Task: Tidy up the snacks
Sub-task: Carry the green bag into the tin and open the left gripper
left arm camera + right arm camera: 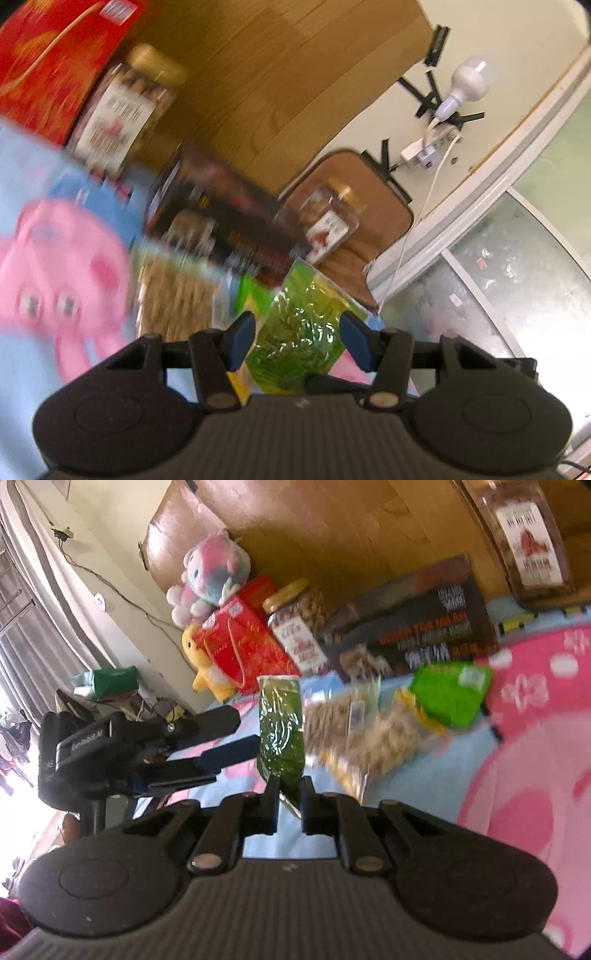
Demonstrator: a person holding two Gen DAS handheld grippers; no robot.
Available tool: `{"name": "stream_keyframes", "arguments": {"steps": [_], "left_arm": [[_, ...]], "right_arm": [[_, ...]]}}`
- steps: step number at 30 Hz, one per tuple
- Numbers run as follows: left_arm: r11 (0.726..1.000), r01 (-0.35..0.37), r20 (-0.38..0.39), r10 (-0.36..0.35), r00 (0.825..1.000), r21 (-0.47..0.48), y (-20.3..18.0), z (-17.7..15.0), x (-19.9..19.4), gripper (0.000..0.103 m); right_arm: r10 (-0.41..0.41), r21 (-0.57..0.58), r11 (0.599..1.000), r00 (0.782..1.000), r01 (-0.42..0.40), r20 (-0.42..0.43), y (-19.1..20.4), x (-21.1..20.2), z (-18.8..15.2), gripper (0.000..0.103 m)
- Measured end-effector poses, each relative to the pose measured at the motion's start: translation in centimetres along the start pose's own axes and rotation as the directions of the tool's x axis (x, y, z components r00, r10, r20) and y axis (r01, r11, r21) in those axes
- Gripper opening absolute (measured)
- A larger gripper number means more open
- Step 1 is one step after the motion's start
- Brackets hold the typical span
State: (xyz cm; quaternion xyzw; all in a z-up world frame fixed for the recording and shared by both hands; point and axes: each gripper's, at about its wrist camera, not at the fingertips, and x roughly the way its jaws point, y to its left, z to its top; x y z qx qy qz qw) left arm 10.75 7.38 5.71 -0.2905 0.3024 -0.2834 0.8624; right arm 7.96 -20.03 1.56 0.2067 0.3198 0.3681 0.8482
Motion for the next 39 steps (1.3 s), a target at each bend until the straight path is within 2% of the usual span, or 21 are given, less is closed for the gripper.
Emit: {"name": "stream_keyframes", "arguments": {"steps": [4, 9, 18, 21, 25, 32, 39], "left_arm": [[0.998, -0.015, 0.037, 0.013, 0.999, 0.069, -1.0, 3.8, 1.9, 0.051], [0.996, -0.039, 0.073, 0.033, 0.997, 0.082, -0.3, 8.4, 5.0, 0.051], [0.987, -0.141, 0.063, 0.137, 0.989, 0.07, 3.6, 12.2, 11.1, 0.051], [0.985, -0.154, 0.027, 0.152, 0.988, 0.077, 4.4, 12.5, 12.7, 0.05], [0.964, -0.233, 0.028, 0.231, 0.972, 0.127, 3.9, 11.9, 13.8, 0.051], [0.894, -0.38, 0.066, 0.376, 0.924, 0.238, 1.0, 9.7, 12.9, 0.053], [0.838, -0.441, 0.12, 0.426, 0.897, 0.32, -2.6, 5.8, 9.4, 0.054]], "right_arm": [[-0.011, -0.037, 0.999, 0.998, 0.013, 0.064, -0.1, 0.5, 3.9, 0.014], [-0.046, -0.086, 0.995, 0.993, 0.056, 0.111, -0.8, 2.6, 8.2, 0.014], [-0.117, -0.14, 0.981, 0.988, 0.131, 0.103, -3.6, 8.6, 13.1, 0.014], [-0.152, -0.163, 0.972, 0.983, 0.168, 0.101, -4.4, 10.0, 13.7, 0.015], [-0.25, -0.214, 0.936, 0.957, 0.278, 0.147, -4.5, 10.8, 13.6, 0.017], [-0.292, -0.198, 0.924, 0.937, 0.328, 0.191, -3.8, 8.3, 11.8, 0.019], [-0.329, -0.159, 0.914, 0.911, 0.373, 0.248, -1.1, 5.1, 8.5, 0.025]]}}
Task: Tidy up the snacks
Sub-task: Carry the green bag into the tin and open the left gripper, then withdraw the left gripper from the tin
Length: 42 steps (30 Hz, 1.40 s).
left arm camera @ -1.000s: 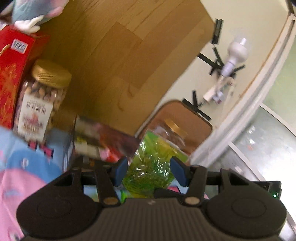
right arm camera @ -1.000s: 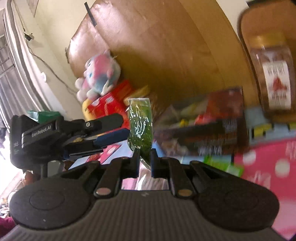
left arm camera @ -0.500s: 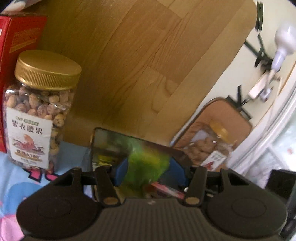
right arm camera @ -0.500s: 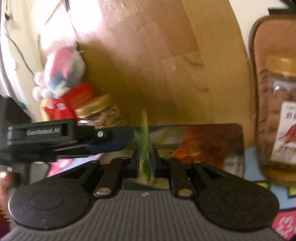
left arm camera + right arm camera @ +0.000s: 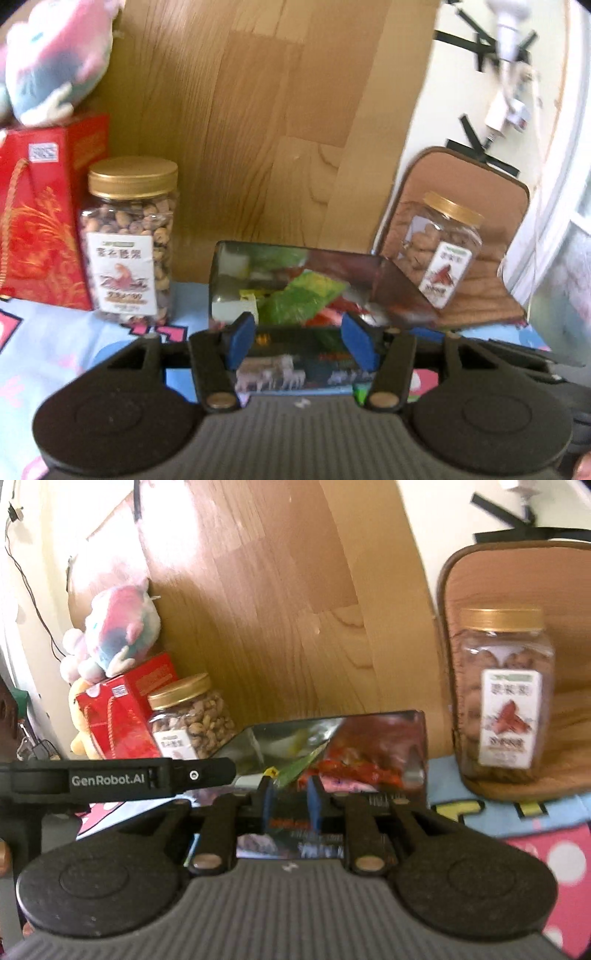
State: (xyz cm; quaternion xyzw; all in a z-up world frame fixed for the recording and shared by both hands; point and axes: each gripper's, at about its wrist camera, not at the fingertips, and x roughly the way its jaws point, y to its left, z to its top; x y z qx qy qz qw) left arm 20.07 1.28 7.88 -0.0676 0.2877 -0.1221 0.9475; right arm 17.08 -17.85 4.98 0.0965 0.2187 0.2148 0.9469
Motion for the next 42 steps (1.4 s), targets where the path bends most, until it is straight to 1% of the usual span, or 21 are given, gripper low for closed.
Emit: {"name": "stream_keyframes", "arguments": {"steps": [3, 8, 13, 19, 25, 27, 29, 32, 34, 36, 39, 42], "left_arm": [[0.999, -0.03, 0.007, 0.03, 1.0, 0.03, -1.0, -1.4, -2.0, 0.054], [0.996, -0.077, -0.01, 0.077, 0.997, 0.043, -1.6, -4.3, -4.3, 0.054], [0.994, -0.107, -0.055, 0.109, 0.993, 0.033, -1.2, -7.2, -5.6, 0.054], [0.989, -0.148, -0.082, 0.15, 0.985, 0.03, -0.4, -10.0, -6.9, 0.054], [0.98, -0.195, -0.101, 0.197, 0.975, 0.03, 0.9, -12.2, -7.4, 0.054], [0.979, -0.201, -0.113, 0.202, 0.973, 0.021, 1.5, -12.8, -7.2, 0.054], [0.979, -0.204, -0.091, 0.206, 0.974, 0.029, 1.7, -13.1, -7.5, 0.059], [0.974, -0.221, -0.079, 0.225, 0.971, 0.055, 1.8, -13.4, -7.4, 0.06], [0.973, -0.221, -0.072, 0.225, 0.972, 0.066, 1.7, -13.5, -7.3, 0.064], [0.973, -0.216, -0.073, 0.222, 0.972, 0.076, 1.5, -13.5, -7.2, 0.066], [0.973, -0.217, -0.073, 0.223, 0.972, 0.083, 1.4, -13.5, -7.1, 0.066], [0.975, -0.209, -0.072, 0.215, 0.974, 0.079, 1.6, -13.5, -7.2, 0.066]], "right_arm": [[-0.026, 0.0, 1.0, 1.0, 0.026, 0.0, 1.0, -2.3, -1.5, 0.025], [-0.071, 0.011, 0.997, 0.997, 0.071, -0.009, 2.0, -5.4, -4.3, 0.025], [-0.107, 0.03, 0.994, 0.994, 0.108, -0.024, 2.6, -7.5, -6.9, 0.029], [-0.094, 0.052, 0.994, 0.993, 0.098, -0.076, 3.3, -8.9, -9.5, 0.03], [-0.075, 0.039, 0.996, 0.991, 0.08, -0.115, 4.4, -9.4, -11.3, 0.03], [-0.073, 0.028, 0.997, 0.99, 0.077, -0.118, 4.8, -9.5, -11.7, 0.031], [-0.075, 0.019, 0.997, 0.99, 0.078, -0.12, 5.1, -9.5, -11.9, 0.032], [-0.082, 0.01, 0.996, 0.99, 0.084, -0.119, 5.4, -9.3, -11.9, 0.032], [-0.111, -0.003, 0.994, 0.988, 0.112, -0.108, 5.4, -9.2, -11.8, 0.034], [-0.131, 0.01, 0.991, 0.986, 0.133, -0.107, 5.0, -9.1, -11.7, 0.034], [-0.142, 0.041, 0.988, 0.983, 0.147, -0.114, 4.5, -9.0, -11.8, 0.034], [-0.143, 0.041, 0.988, 0.983, 0.149, -0.117, 4.5, -8.9, -12.0, 0.034]]}}
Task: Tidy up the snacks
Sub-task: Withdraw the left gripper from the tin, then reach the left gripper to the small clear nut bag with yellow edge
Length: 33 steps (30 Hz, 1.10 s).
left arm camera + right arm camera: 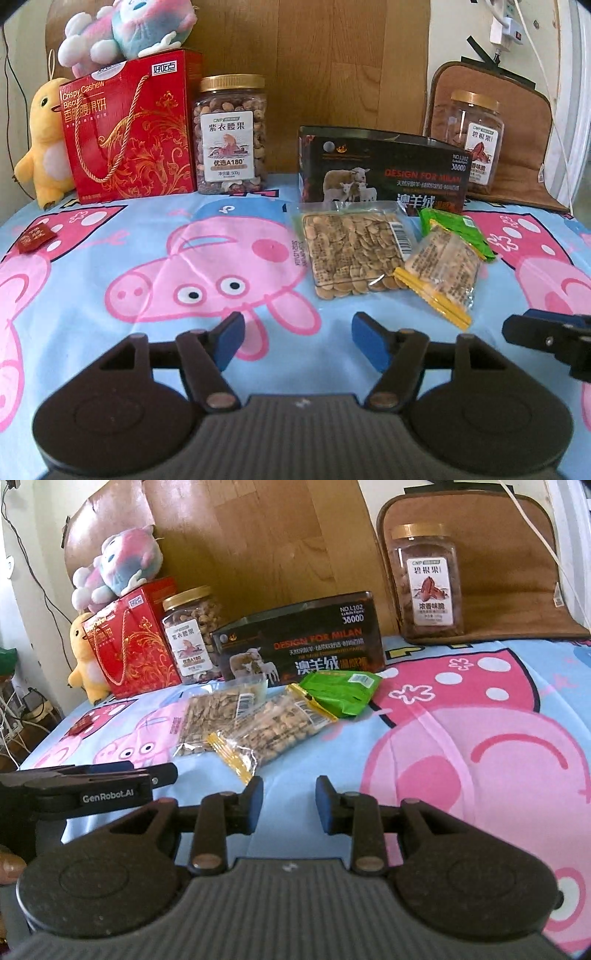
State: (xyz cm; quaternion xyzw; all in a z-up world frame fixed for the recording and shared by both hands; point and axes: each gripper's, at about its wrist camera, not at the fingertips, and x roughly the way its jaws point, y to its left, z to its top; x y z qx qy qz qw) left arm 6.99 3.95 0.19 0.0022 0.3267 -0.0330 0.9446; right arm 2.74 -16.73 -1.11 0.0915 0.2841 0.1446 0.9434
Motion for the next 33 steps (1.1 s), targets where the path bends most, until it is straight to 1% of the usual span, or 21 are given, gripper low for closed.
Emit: {"name": "stream_keyframes", "arguments": {"steps": [2, 4, 5, 6, 9, 11, 12, 14, 15, 16, 18, 19, 22, 24, 25, 26, 28, 29, 31, 32, 33], "left_arm": [[1.0, 0.012, 0.003, -0.012, 1.0, -0.011, 0.3, 0.0, 0.0, 0.066], [0.999, 0.025, 0.006, -0.025, 1.0, -0.026, 0.5, 0.0, -0.1, 0.066], [0.999, 0.035, 0.009, -0.035, 0.999, -0.034, 0.6, 0.0, -0.2, 0.066], [0.998, 0.051, 0.012, -0.05, 0.999, -0.043, 0.8, -0.1, -0.2, 0.066], [0.993, 0.095, 0.016, -0.094, 0.995, -0.074, 1.4, -0.1, -0.4, 0.064], [0.984, 0.146, 0.004, -0.146, 0.989, -0.099, 1.4, 0.1, -0.6, 0.064], [0.975, 0.187, 0.001, -0.189, 0.982, -0.12, 1.4, 0.2, -0.7, 0.064], [0.946, 0.278, -0.008, -0.283, 0.959, -0.167, 1.2, 0.5, -0.7, 0.061], [0.929, 0.316, -0.018, -0.325, 0.945, -0.191, 1.0, 0.7, -0.4, 0.061], [0.919, 0.335, -0.027, -0.347, 0.937, -0.207, 0.8, 0.9, 0.0, 0.061], [0.913, 0.347, -0.032, -0.362, 0.932, -0.215, 0.5, 1.1, 0.7, 0.061], [0.915, 0.347, -0.032, -0.361, 0.932, -0.208, 0.3, 1.2, 0.9, 0.061], [0.905, 0.363, -0.035, -0.38, 0.924, -0.223, 0.4, 1.5, 1.5, 0.061], [0.891, 0.379, -0.04, -0.401, 0.915, -0.248, 0.8, 1.6, 1.7, 0.061], [0.882, 0.388, -0.043, -0.413, 0.91, -0.267, 1.2, 1.7, 1.9, 0.061], [0.872, 0.395, -0.048, -0.425, 0.904, -0.288, 1.5, 1.9, 2.0, 0.061], [0.854, 0.407, -0.057, -0.447, 0.893, -0.324, 1.8, 2.0, 2.1, 0.061], [0.843, 0.418, -0.061, -0.463, 0.884, -0.338, 1.8, 2.1, 2.1, 0.06], [0.818, 0.451, -0.072, -0.505, 0.86, -0.356, 1.4, 2.0, 2.3, 0.059], [0.813, 0.46, -0.079, -0.517, 0.852, -0.358, 1.0, 1.9, 2.4, 0.059], [0.813, 0.46, -0.087, -0.519, 0.85, -0.356, 0.5, 1.8, 2.5, 0.059]], "right_arm": [[0.003, -0.008, 1.0, 1.0, -0.003, -0.004, 0.2, 0.1, 0.0, 0.035], [0.006, -0.02, 1.0, 1.0, -0.006, -0.006, 0.3, 0.2, 0.0, 0.04], [0.009, -0.034, 0.999, 1.0, -0.01, -0.006, 0.5, 0.3, 0.2, 0.04], [0.012, -0.053, 0.999, 1.0, -0.012, -0.005, 0.7, 0.5, 0.4, 0.04], [0.03, -0.091, 0.995, 1.0, -0.029, 0.009, 0.9, 1.3, 1.9, 0.05], [0.035, -0.087, 0.996, 0.999, -0.033, 0.027, 0.3, 2.3, 3.5, 0.05], [0.024, -0.074, 0.997, 0.999, -0.022, 0.027, -0.3, 3.2, 4.5, 0.05], [0.021, -0.028, 0.999, 1.0, -0.021, 0.007, -1.6, 4.9, 6.1, 0.047], [0.036, 0.002, 0.999, 0.999, -0.036, -0.016, -2.3, 5.8, 6.6, 0.04], [0.05, 0.035, 0.998, 0.998, -0.048, -0.044, -2.9, 6.6, 6.8, 0.034], [0.082, 0.1, 0.992, 0.995, -0.077, -0.055, -3.8, 6.7, 6.8, 0.032], [0.105, 0.11, 0.989, 0.992, -0.097, -0.067, -3.7, 6.3, 6.4, 0.028], [0.208, 0.166, 0.969, 0.97, -0.185, -0.13, -3.1, 5.4, 4.4, 0.028], [0.285, 0.183, 0.948, 0.948, -0.258, -0.138, -2.9, 4.1, 3.2, 0.03], [0.301, 0.162, 0.946, 0.945, -0.28, -0.129, -2.7, 3.3, 2.9, 0.03], [0.293, 0.117, 0.953, 0.949, -0.28, -0.115, -2.5, 2.7, 2.9, 0.03], [0.228, 0.013, 0.974, 0.97, -0.228, -0.081, -2.4, 2.0, 3.4, 0.034], [0.209, -0.01, 0.978, 0.975, -0.211, -0.073, -2.6, 2.1, 3.8, 0.035], [0.213, 0.023, 0.977, 0.973, -0.212, -0.087, -3.9, 3.3, 4.8, 0.035], [0.218, 0.058, 0.975, 0.972, -0.213, -0.093, -4.7, 4.1, 5.3, 0.035], [0.22, 0.089, 0.973, 0.971, -0.212, -0.094, -5.5, 5.0, 5.8, 0.035]]}}
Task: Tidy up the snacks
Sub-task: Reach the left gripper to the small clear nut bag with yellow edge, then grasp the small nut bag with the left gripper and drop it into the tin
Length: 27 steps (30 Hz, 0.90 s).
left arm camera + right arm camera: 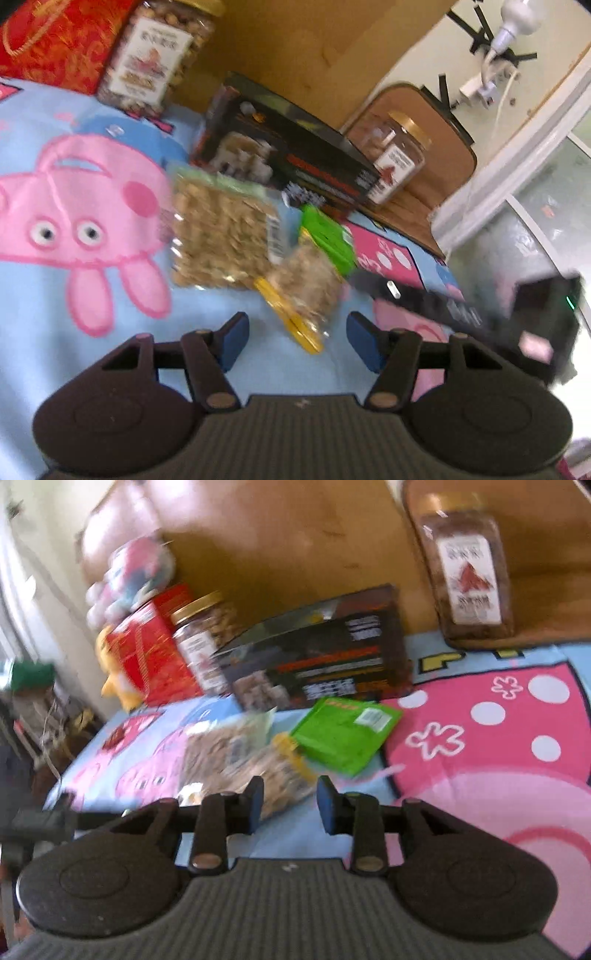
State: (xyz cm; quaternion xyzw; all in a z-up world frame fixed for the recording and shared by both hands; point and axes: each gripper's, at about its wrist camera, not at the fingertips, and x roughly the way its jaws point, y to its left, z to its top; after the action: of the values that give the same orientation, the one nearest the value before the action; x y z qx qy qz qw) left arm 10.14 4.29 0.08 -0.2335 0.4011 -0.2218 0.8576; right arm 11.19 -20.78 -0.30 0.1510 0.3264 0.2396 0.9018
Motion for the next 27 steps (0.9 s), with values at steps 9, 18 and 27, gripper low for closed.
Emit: {"name": "stream_keyframes", "arguments": {"steps": [9, 18, 27], "left_arm": [[0.998, -0.059, 0.02, 0.06, 0.998, -0.029, 1.3, 1.4, 0.2, 0.033], [1.0, -0.014, -0.001, 0.014, 1.0, 0.023, 2.1, 1.1, -1.2, 0.052], [0.995, -0.006, 0.031, 0.003, 1.0, 0.097, -0.3, 2.0, -1.6, 0.034]], "right_arm": [[0.144, 0.127, 0.983, 0.986, -0.133, -0.087, -1.4, 1.1, -0.3, 0.026], [0.067, -0.262, 0.961, 0.994, -0.086, -0.081, 4.3, -2.0, -3.5, 0.067], [-0.033, -0.429, 0.903, 0.998, 0.004, -0.061, 7.5, -0.3, -3.6, 0.034]]}}
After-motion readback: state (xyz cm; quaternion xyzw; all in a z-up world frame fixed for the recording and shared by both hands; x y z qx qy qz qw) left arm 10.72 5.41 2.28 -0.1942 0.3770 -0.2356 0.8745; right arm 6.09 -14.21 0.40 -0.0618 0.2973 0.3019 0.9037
